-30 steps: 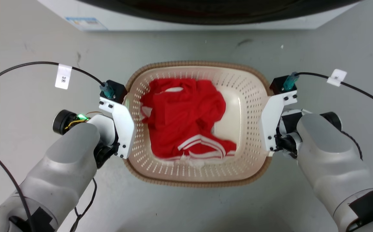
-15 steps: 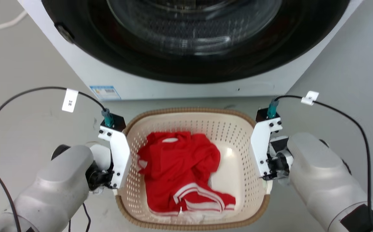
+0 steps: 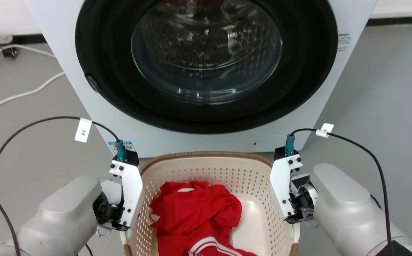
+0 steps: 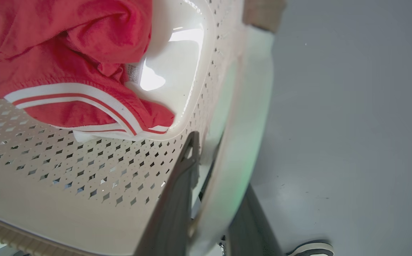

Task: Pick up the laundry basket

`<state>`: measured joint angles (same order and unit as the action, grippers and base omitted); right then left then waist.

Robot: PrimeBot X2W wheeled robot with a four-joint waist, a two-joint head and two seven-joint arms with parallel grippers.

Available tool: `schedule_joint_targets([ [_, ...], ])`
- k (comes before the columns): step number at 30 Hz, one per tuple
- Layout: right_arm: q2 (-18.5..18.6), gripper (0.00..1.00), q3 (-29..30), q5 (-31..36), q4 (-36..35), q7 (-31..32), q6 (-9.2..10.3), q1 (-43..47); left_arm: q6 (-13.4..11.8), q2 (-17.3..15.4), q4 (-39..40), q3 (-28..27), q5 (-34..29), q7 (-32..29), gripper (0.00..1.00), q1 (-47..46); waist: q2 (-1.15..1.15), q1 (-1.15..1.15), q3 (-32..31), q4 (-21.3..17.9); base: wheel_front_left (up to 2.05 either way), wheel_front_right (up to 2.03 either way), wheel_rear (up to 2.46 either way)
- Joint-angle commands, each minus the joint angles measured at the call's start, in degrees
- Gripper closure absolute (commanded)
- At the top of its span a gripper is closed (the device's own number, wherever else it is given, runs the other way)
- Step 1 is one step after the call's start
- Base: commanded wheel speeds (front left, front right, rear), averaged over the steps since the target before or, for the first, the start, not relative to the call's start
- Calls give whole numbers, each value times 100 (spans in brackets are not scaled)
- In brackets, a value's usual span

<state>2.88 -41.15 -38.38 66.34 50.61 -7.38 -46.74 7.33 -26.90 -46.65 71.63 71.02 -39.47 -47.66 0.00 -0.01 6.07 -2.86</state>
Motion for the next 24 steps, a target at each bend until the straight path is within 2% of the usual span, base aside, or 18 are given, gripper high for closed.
schedule_joint_targets([
  [1, -2, 100, -62, -19, -54, 51, -20, 60, 20, 2, 21, 27, 12, -43, 100, 47, 0, 1, -181, -24, 0, 0, 0],
  [9, -10, 100, -215, -228, -79, 253, -20, 202, 21, 80, 9, 93, 218, -322, 100, 298, 0, 1, -524, 6, 0, 0, 0],
  [24, -5, 100, -372, -378, 42, 255, -19, 271, 21, 19, -58, 128, 376, -483, 100, 401, 0, 1, -614, 30, 0, 0, 0],
])
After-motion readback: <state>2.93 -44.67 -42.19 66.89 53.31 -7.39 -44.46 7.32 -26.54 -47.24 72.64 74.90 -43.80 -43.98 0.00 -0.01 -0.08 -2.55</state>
